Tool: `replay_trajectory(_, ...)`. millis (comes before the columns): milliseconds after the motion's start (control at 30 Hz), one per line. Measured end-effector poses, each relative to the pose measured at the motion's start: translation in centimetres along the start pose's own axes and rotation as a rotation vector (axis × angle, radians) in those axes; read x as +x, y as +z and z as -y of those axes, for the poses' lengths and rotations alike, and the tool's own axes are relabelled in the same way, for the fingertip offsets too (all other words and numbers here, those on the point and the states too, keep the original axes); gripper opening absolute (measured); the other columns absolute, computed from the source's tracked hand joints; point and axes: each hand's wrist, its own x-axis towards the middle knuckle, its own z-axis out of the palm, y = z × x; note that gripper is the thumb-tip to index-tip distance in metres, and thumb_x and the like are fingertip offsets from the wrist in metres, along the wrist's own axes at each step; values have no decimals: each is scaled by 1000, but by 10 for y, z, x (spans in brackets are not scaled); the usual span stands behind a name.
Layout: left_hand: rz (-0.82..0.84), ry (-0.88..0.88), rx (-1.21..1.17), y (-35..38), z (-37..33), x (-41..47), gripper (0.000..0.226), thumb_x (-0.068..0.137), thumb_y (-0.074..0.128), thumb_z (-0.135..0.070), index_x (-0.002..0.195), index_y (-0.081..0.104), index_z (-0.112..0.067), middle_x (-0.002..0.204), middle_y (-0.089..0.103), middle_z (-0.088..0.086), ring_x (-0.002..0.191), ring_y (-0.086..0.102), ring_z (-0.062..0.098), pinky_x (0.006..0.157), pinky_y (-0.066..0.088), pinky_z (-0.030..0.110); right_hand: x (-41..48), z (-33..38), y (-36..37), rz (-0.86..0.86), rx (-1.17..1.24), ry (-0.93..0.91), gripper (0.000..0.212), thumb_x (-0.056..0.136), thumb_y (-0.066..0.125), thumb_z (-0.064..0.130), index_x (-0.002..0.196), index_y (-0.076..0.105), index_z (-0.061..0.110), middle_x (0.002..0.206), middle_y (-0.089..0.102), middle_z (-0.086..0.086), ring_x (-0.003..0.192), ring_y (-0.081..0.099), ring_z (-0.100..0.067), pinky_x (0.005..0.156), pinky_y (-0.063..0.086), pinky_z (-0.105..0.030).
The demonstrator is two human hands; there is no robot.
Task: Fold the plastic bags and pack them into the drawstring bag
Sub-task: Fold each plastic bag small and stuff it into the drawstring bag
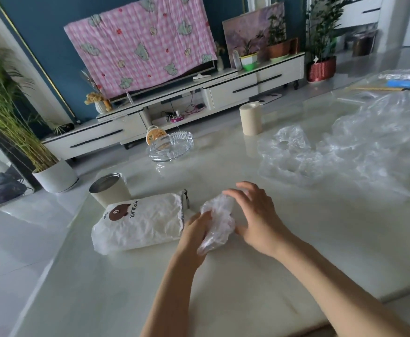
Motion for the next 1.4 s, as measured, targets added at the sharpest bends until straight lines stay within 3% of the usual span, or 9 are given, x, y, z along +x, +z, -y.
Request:
replay_trajectory(167, -14, 91, 85, 0, 4, -1, 12, 79, 64, -18, 72, 63, -9, 62, 58, 6, 58, 57, 16, 58, 39, 27, -3, 28, 3, -48, 214, -92, 14, 76, 66, 16, 82, 74, 26, 90, 67, 7, 84, 37, -8, 81, 31, -27)
replay_trajectory(300, 12, 155, 137, 7, 3, -11, 10, 70, 71, -15, 68, 61, -14, 54, 62, -6, 58, 60, 13, 54, 45, 22, -6, 27, -2, 82, 376, 105, 14, 82, 65, 16, 69, 70, 17, 60, 54, 11, 63, 37, -5, 65, 33, -20)
replay_trajectory(400, -20, 137, 95, 9, 3, -10, 24, 70, 64, -18, 91, 64, -4, 81, 67, 12, 76, 60, 25, 67, 46, 31, -2, 23, -8, 20, 506, 353, 42, 83, 64, 21, 51, 38, 17, 51, 29, 7, 52, 25, -7, 50, 22, -24)
replay_trajectory(534, 138, 56, 31, 15, 3, -14, 39, 98, 37, -32, 94, 66, -8, 87, 71, 8, 75, 67, 15, 67, 50, 27, -4, 17, -13, 61, 396, 485, 46, 82, 64, 27, 52, 30, 17, 51, 29, 4, 52, 25, -12, 50, 21, -30)
replay_trajectory(634, 260, 137, 157, 19, 5, -21, 37, 87, 57, -38, 102, 65, -5, 97, 70, 10, 92, 66, 21, 81, 52, 36, -5, 17, -11, 65, 363, 532, 41, 86, 60, 28, 55, 38, 15, 50, 35, 3, 49, 32, -12, 46, 25, -25)
replay_trajectory(934, -1, 284, 195, 14, 10, -15, 10, 93, 49, 1, 98, 59, -1, 79, 66, 7, 67, 66, 12, 58, 52, 22, -4, 6, -17, -49, 522, 776, 22, 77, 75, 25, 67, 57, 17, 69, 57, 4, 75, 55, -18, 65, 40, -25)
replay_trajectory(1101, 33, 263, 195, 16, 8, -20, 1, 90, 56, -2, 90, 56, -1, 75, 63, 15, 55, 63, 17, 52, 51, 22, 1, 11, -24, 205, 1136, 875, 57, 73, 79, 25, 119, 48, 12, 112, 61, -8, 85, 59, -16, 64, 47, -24)
replay_trajectory(1235, 59, 251, 188, 16, 8, -22, 1, 90, 55, -1, 89, 56, -2, 72, 66, 12, 49, 60, 16, 47, 48, 20, 2, 15, -17, 91, 1165, 854, 22, 80, 67, -2, 92, 57, 12, 77, 60, -2, 56, 54, -9, 52, 39, -20)
replay_trajectory(1401, 85, 177, 16, 17, 5, -21, 14, 91, 44, 6, 90, 55, -3, 70, 66, 8, 49, 57, 14, 48, 47, 18, 4, 14, -17, 15, 1213, 869, 37, 81, 45, -18, 61, 49, 13, 52, 48, 1, 48, 42, -12, 52, 30, -22)
